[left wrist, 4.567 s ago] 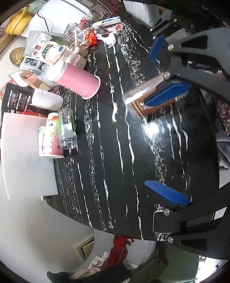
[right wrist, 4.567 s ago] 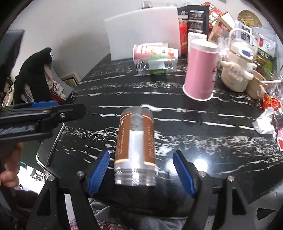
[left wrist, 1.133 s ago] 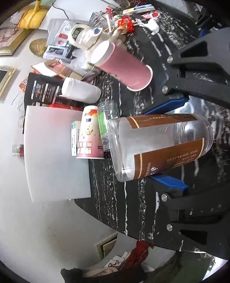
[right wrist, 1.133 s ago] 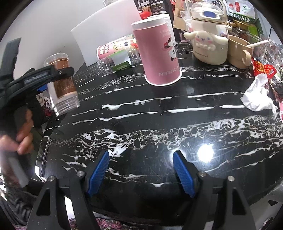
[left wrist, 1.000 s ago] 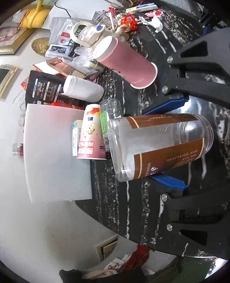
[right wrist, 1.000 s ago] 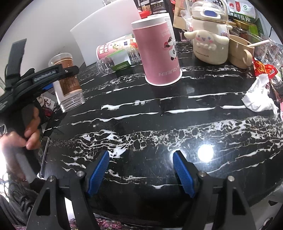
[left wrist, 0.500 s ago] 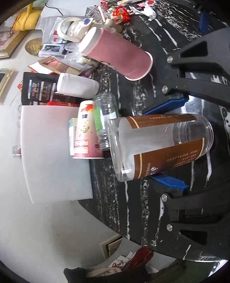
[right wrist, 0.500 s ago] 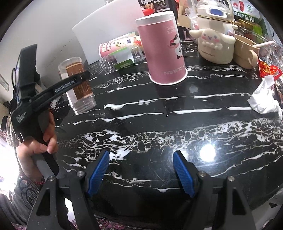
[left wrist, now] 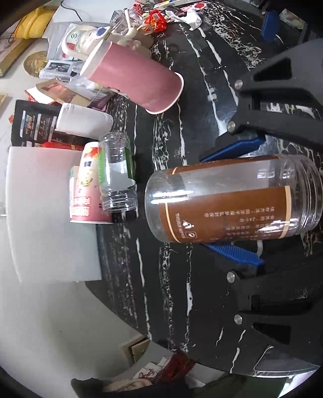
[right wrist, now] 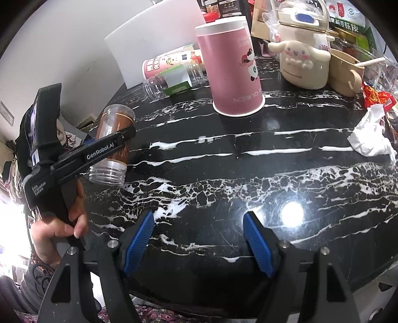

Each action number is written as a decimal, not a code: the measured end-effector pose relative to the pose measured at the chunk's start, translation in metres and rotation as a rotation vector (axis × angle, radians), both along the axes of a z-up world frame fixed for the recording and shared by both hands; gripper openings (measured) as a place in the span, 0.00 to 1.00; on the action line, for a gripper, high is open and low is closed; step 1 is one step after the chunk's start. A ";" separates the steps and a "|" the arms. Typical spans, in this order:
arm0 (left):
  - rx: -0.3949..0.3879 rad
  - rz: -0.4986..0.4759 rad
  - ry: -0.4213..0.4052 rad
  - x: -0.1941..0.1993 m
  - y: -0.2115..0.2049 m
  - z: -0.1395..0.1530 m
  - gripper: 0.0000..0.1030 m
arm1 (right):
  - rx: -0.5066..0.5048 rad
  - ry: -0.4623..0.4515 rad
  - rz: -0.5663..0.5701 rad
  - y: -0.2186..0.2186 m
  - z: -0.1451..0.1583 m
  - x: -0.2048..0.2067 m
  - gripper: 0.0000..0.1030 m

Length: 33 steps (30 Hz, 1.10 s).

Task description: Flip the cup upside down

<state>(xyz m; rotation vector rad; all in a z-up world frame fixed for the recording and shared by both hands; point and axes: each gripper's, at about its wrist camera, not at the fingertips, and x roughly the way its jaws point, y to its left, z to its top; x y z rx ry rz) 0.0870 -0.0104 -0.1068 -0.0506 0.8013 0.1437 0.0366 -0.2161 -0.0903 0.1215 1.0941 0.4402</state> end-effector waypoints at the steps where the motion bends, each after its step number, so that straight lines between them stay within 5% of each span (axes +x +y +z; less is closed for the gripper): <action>1: 0.005 -0.005 -0.010 -0.001 -0.001 0.002 0.58 | -0.002 0.001 0.001 0.000 0.000 0.000 0.72; 13: 0.044 -0.011 -0.238 -0.026 0.004 0.053 0.57 | 0.015 -0.024 0.032 0.006 0.005 -0.001 0.72; 33: 0.042 0.005 -0.137 -0.017 0.008 0.026 0.57 | 0.009 0.007 0.032 0.007 -0.004 -0.002 0.72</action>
